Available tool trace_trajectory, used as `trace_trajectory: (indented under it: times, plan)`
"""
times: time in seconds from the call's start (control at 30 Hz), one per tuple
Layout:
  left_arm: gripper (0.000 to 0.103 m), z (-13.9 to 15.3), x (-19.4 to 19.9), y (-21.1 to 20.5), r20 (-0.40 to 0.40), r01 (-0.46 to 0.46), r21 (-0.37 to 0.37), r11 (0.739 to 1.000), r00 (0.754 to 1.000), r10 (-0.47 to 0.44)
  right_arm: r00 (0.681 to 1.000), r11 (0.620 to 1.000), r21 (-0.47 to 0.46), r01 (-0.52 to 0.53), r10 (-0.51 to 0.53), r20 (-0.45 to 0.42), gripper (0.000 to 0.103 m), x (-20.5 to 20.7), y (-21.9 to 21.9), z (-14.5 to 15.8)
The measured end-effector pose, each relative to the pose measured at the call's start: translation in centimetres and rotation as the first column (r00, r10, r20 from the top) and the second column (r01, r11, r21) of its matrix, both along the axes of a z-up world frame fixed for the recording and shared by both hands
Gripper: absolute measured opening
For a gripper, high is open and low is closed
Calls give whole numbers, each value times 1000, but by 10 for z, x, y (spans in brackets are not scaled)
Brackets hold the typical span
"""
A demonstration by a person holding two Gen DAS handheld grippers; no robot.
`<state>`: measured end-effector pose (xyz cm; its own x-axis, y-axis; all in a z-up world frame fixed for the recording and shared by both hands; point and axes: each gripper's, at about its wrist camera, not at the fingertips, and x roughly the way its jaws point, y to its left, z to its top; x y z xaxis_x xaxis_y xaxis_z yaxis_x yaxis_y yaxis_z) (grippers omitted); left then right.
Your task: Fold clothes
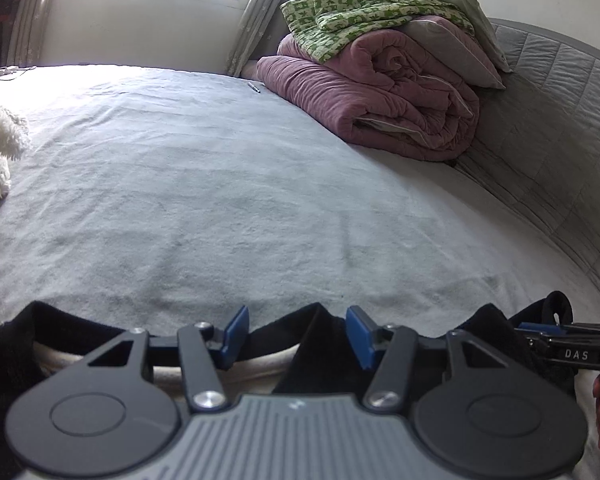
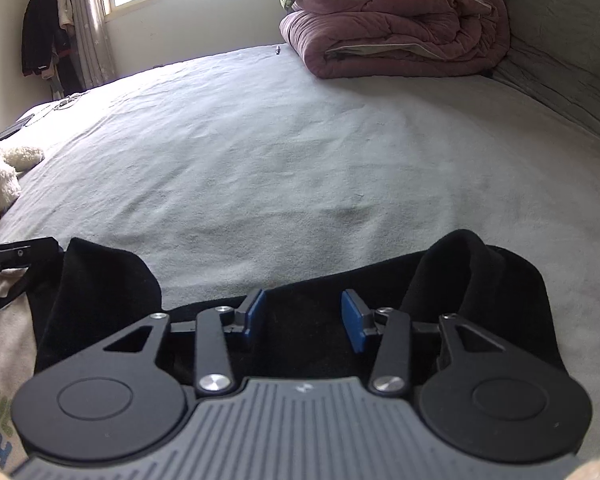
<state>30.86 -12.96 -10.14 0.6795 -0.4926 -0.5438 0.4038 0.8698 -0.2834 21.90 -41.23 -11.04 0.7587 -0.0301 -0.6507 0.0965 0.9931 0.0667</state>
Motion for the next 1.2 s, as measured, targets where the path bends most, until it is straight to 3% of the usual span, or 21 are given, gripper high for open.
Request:
trace_trajectory:
  times: [0.07,0.1,0.13,0.2,0.23,0.27,0.53,0.67,0.7,0.8,0.9,1.0,1.1,1.17,1.2]
  plan:
    - [34,-1,0,-4,5,1,19,1000,1000,-1,1000,1000,-23,0,0,1,32,0,3,0]
    - [30,-2,-1,-5,7,2,22,1000,1000,-2,1000,999,-35,0,0,2,16,0,4,0]
    - [28,-2,-1,-7,8,3,25,1000,1000,-3,1000,999,-47,0,0,2,7,0,6,-1]
    - [21,0,-3,-8,24,-1,34,999,1000,0,1000,998,-56,11,-10,9,5,-1,7,1]
    - [8,2,-5,-8,36,-10,37,999,999,9,1000,998,-55,19,-18,15,4,-1,6,2]
    - [6,3,-5,-8,45,-20,34,999,999,19,999,996,-74,41,-39,34,4,-2,6,4]
    - [5,13,-10,-6,124,-88,-18,996,988,89,946,926,-263,272,-207,251,4,-9,-9,22]
    - [5,12,-11,-14,176,-130,11,991,976,126,942,899,-319,300,-225,250,4,4,-14,13]
    - [0,11,-9,-16,180,-141,25,990,974,134,944,890,-343,300,-227,238,4,7,-13,10]
    - [0,3,3,-20,126,-172,83,982,979,161,956,872,-398,286,-234,176,4,16,-13,-3]
    - [0,-7,15,-9,29,-171,23,985,985,170,963,882,-386,270,-237,132,4,21,-19,-14]
    - [1,-8,15,1,4,-191,-31,981,982,191,964,877,-400,265,-233,130,5,20,-16,-16]
    - [11,2,5,0,48,-217,-22,976,975,218,963,881,-390,268,-233,135,9,19,-14,-13]
    - [28,15,-4,-3,74,-200,-43,979,976,203,962,892,-363,269,-235,135,15,17,-14,-9]
    - [32,21,-9,-4,87,-191,-55,980,977,195,963,901,-343,267,-234,135,20,15,-14,-5]
